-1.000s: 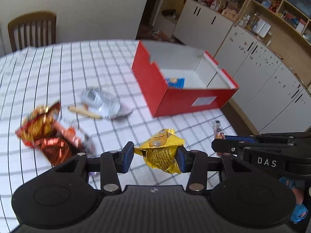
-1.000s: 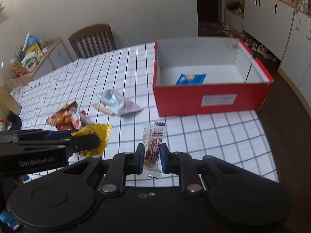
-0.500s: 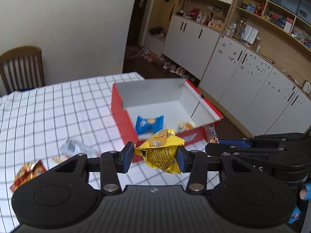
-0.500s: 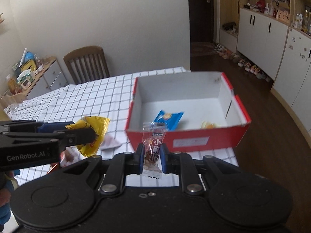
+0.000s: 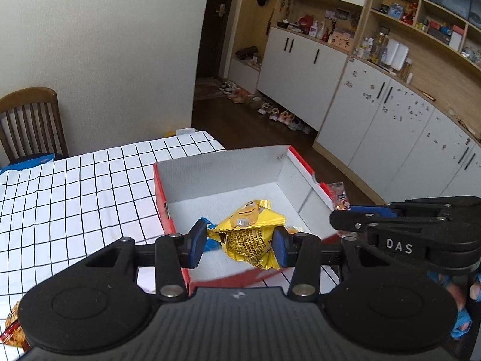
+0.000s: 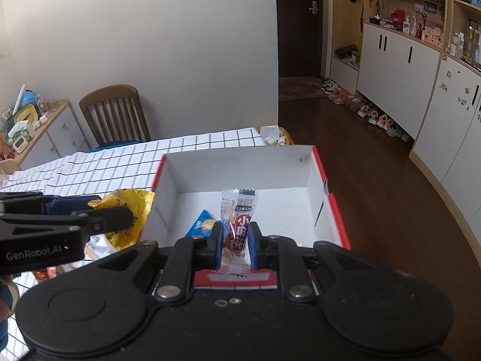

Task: Organize snacks
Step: 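Carry both sweets into the red box and open both tools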

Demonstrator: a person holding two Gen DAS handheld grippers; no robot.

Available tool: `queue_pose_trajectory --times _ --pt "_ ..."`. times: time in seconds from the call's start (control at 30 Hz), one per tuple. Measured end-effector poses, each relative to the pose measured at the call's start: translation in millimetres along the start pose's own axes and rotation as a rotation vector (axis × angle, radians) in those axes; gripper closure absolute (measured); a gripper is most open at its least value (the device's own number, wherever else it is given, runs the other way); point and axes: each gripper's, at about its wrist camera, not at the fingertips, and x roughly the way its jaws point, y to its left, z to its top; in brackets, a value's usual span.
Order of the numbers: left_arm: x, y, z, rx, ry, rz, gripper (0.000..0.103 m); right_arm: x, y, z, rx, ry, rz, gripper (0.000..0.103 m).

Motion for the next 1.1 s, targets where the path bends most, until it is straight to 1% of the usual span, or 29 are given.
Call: queue_pose_trajectory --times 0.13,0.27,0.5,0.77,1.1 --pt "24 -1 10 -0.02 0.019 0.028 0.059 19 -12 9 -0.017 0.019 0.001 0.088" --pt "49 -2 20 -0.015 0.035 0.068 0.059 39 -20 15 -0.037 0.042 0.009 0.088" --pt "97 3 30 -0.044 0.095 0.117 0.059 77 -28 19 -0.079 0.105 0.024 0.088" --pt "144 0 34 -0.015 0.153 0.171 0.059 118 -41 16 -0.113 0.183 0.015 0.088" --pt "185 -1 32 -0.008 0.226 0.206 0.059 136 -41 12 -0.138 0.26 0.045 0.088"
